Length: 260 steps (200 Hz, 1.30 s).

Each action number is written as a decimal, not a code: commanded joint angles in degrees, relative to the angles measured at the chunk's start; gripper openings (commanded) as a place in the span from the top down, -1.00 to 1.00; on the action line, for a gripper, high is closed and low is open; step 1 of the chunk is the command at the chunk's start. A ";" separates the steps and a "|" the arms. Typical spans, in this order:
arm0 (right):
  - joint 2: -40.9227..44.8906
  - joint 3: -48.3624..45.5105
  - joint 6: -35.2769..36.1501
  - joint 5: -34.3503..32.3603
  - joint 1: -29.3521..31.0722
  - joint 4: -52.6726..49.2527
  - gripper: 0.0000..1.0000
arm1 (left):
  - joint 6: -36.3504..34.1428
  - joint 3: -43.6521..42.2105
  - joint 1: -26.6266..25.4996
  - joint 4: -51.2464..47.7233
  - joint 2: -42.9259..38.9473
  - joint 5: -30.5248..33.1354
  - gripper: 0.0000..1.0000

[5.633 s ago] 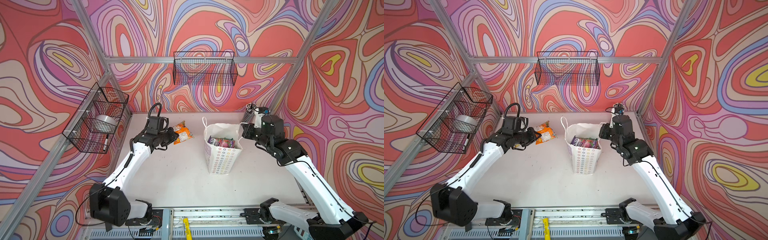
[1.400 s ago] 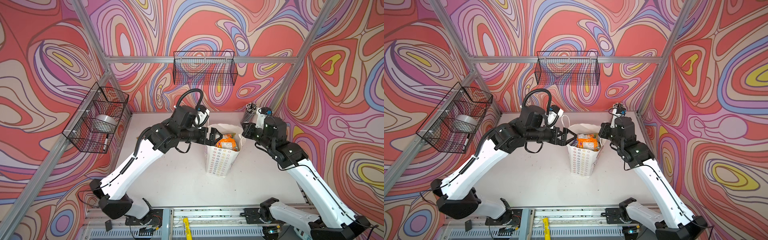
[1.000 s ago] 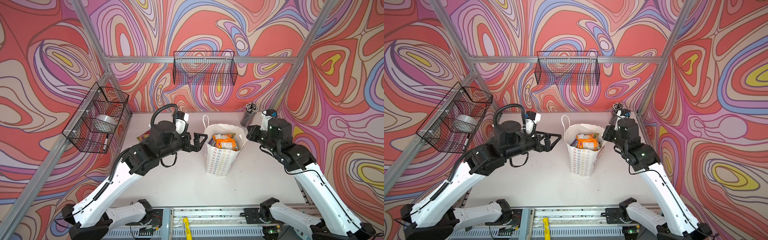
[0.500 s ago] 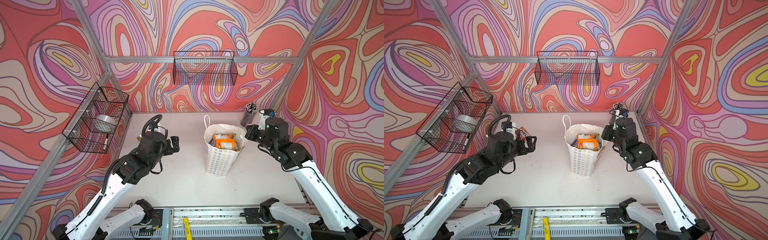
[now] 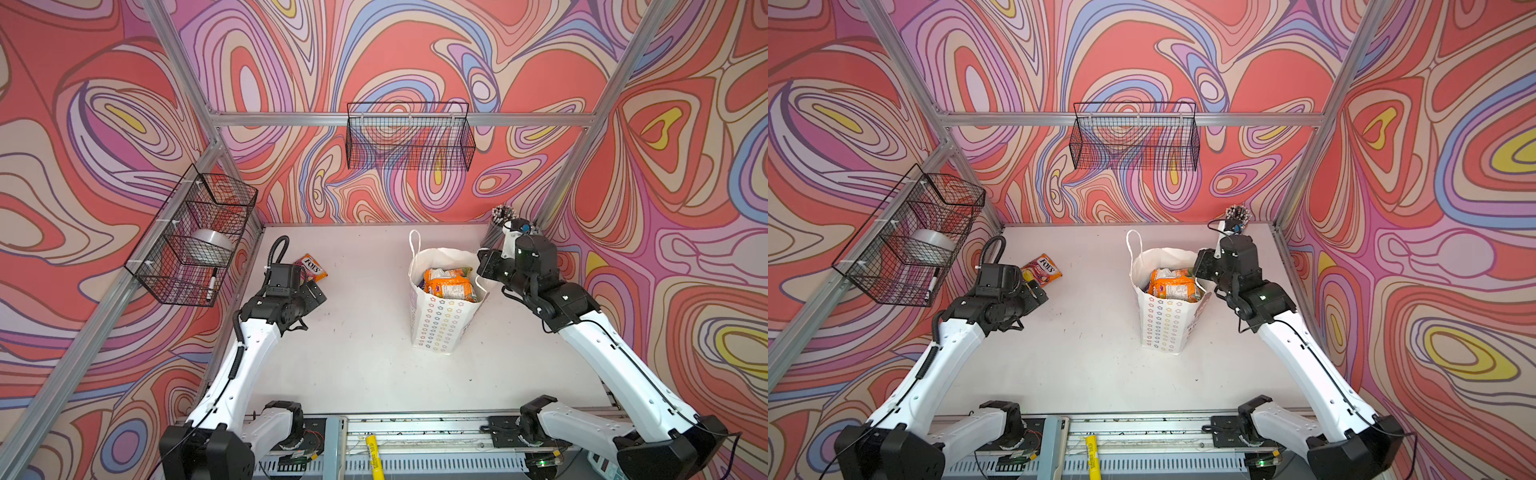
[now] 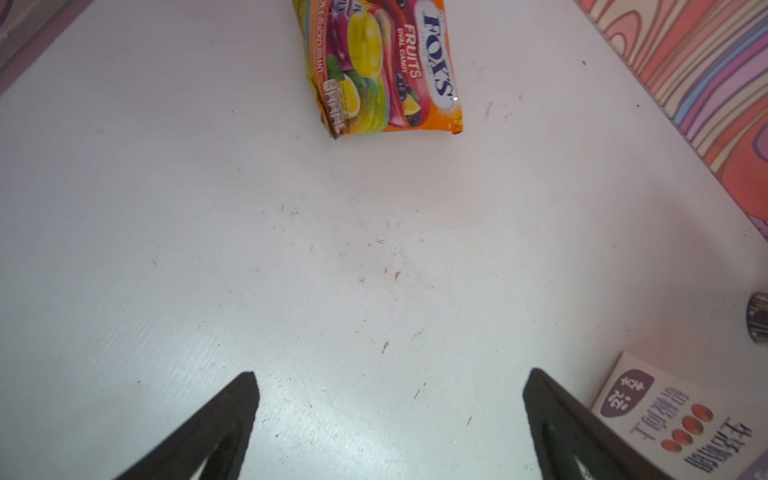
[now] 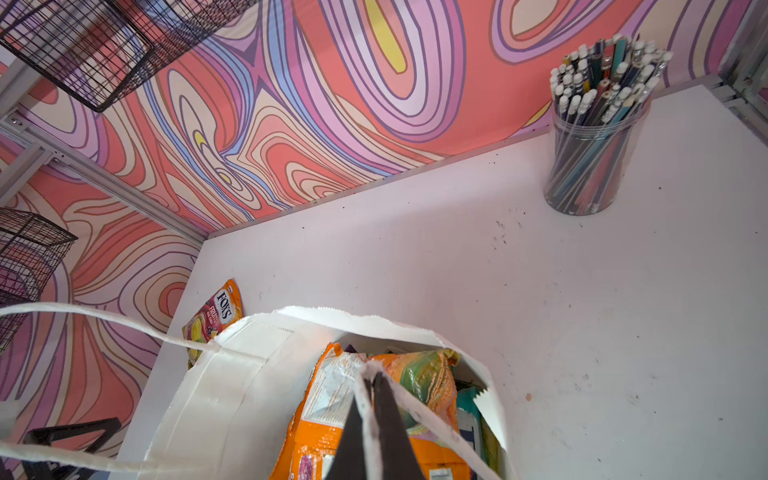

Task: Place the snacks into the paper bag
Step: 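Lower the left gripper over the Fox's Fruits packet and grasp it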

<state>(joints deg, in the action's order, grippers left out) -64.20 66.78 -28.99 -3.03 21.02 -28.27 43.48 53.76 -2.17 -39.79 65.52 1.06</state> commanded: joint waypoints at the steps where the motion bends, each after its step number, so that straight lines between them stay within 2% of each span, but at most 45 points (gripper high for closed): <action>1: -1.11 -1.12 0.71 1.71 -0.20 2.24 1.00 | 2.08 -0.10 3.86 6.82 4.73 -4.71 -1.00; 37: -1.19 -2.00 0.90 2.23 -0.19 2.98 1.00 | 1.78 6.83 8.04 9.42 17.55 -4.02 -1.00; 64: -0.02 -1.48 1.50 0.55 -0.19 1.27 1.00 | 0.97 10.89 11.96 13.37 26.82 -7.99 -1.00; 104: 1.69 -0.70 1.23 -1.26 -0.23 -1.07 1.00 | 4.45 12.54 16.76 22.42 36.35 -12.10 -1.00; 138: 3.24 0.66 0.28 -1.70 -0.23 -3.72 1.00 | 3.76 19.94 16.81 22.24 43.29 -11.07 -1.00; 158: 4.64 1.22 0.08 -2.82 -0.19 -5.17 1.00 | 3.82 24.69 16.64 18.41 46.96 -8.84 -0.99; 205: 6.08 1.42 -1.14 -5.05 -0.19 -8.13 1.00 | 4.11 31.65 15.43 13.45 52.03 -6.70 -0.81; 242: 7.49 2.33 -2.14 -6.53 -0.20 -10.78 1.00 | 3.26 37.39 13.36 5.42 54.79 -2.97 -0.77; 260: 8.46 2.69 -2.37 -6.71 -0.19 -11.82 1.00 | 3.98 37.60 12.33 2.63 54.34 -0.95 -0.78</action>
<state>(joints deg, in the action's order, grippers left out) -57.56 67.70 -30.46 -8.05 21.02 -36.91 46.74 89.80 11.53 -28.77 119.52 -3.97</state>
